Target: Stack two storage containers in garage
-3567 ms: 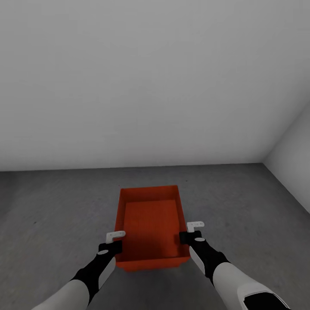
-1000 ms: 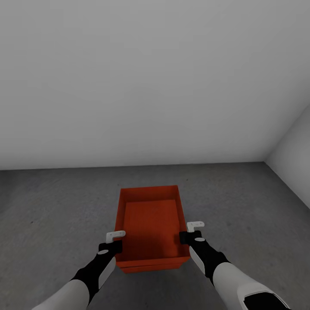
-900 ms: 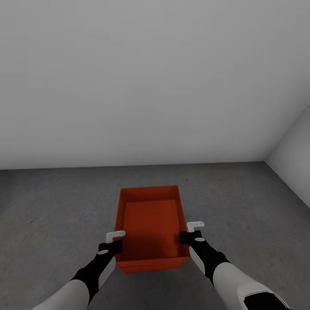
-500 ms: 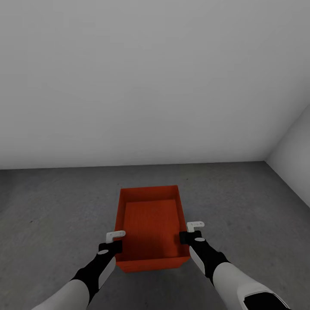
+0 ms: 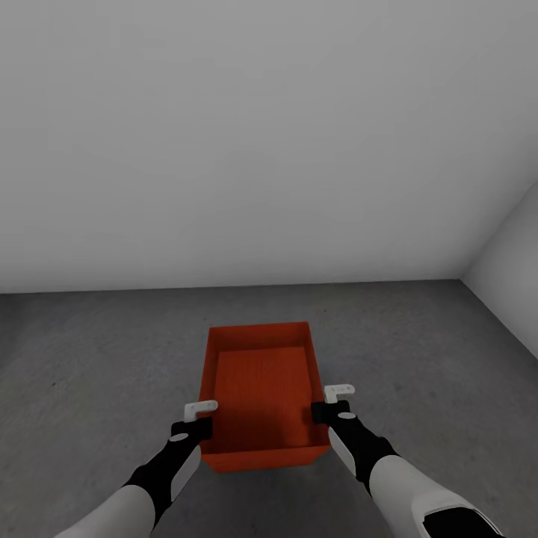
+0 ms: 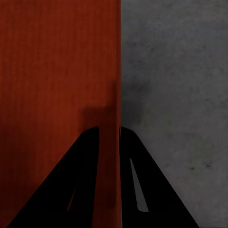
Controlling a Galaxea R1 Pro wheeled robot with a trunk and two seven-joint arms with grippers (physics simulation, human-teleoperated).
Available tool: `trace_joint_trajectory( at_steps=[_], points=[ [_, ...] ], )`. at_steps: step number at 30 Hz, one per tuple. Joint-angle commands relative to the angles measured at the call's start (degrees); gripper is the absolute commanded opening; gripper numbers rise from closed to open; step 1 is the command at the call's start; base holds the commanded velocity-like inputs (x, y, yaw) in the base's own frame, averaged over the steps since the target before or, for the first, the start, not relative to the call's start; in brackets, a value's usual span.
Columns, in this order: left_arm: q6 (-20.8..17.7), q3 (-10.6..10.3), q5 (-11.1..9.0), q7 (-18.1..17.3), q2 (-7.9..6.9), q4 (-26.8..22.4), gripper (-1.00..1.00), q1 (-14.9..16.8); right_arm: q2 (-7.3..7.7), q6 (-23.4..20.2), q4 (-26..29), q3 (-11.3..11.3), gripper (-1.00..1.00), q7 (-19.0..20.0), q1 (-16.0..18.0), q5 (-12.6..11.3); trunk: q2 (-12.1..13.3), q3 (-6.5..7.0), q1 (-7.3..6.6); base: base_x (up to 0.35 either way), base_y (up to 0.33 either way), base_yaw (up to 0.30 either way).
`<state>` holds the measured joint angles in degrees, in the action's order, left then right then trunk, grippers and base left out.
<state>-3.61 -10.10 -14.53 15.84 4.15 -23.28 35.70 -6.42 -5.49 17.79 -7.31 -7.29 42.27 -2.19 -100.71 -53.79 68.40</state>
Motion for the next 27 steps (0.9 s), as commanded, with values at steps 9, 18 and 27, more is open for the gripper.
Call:
trace_joint_trajectory(
  at_steps=[9,18,27],
  points=[
    [-0.4,0.8,-3.5,0.9,-0.03,0.0,-1.00,0.0,0.01,2.8,0.3,1.6,-1.00,-1.2,0.0,-0.5,-0.4,-0.22,0.21,0.000,0.000,0.000],
    [-0.3,0.8,-3.5,0.9,-0.02,0.0,-1.00,0.0,0.01,2.8,0.3,1.6,-1.00,-1.2,0.0,-0.5,-4.0,-1.83,2.19,0.000,0.000,0.000],
    [-0.3,0.8,-3.5,0.9,-0.02,0.0,-1.00,0.0,0.01,2.8,0.3,1.6,-1.00,-1.2,0.0,-0.5,-4.0,-1.83,2.19,0.000,0.000,0.000]
  ],
)
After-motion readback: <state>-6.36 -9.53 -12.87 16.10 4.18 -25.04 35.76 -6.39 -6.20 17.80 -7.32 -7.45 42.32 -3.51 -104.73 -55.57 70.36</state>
